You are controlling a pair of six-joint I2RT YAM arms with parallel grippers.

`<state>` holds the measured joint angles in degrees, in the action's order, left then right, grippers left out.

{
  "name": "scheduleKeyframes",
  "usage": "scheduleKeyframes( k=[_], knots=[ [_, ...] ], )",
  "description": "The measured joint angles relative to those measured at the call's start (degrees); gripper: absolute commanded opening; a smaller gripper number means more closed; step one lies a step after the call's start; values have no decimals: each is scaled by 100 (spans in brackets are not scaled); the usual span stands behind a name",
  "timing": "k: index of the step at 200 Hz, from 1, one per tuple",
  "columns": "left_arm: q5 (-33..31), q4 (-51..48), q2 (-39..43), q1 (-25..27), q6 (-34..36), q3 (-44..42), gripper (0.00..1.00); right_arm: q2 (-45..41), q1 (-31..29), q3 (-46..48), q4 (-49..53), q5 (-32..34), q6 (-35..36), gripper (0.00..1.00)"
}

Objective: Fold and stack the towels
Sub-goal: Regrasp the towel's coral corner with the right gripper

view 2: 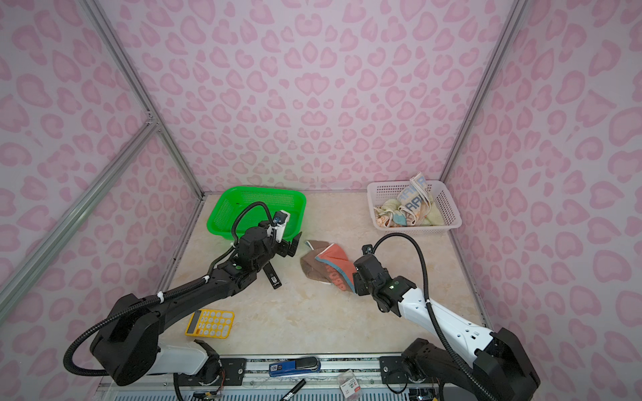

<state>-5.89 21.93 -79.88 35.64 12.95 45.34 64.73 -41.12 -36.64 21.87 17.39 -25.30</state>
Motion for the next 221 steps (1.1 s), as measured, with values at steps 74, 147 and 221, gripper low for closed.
scheduleKeyframes(
  k=[74, 147, 221],
  knots=[
    [-192, -278, 72, 0, -229, -149, 98, 1434, -269, -146, -428, -431, -61, 46],
    [-111, -470, 70, 0, -232, -92, 98, 2070, -269, -374, -426, -240, -238, 28],
    [-20, -761, -144, 0, -59, 136, 97, 2026, -258, -601, -179, -227, -249, 2]
  ],
)
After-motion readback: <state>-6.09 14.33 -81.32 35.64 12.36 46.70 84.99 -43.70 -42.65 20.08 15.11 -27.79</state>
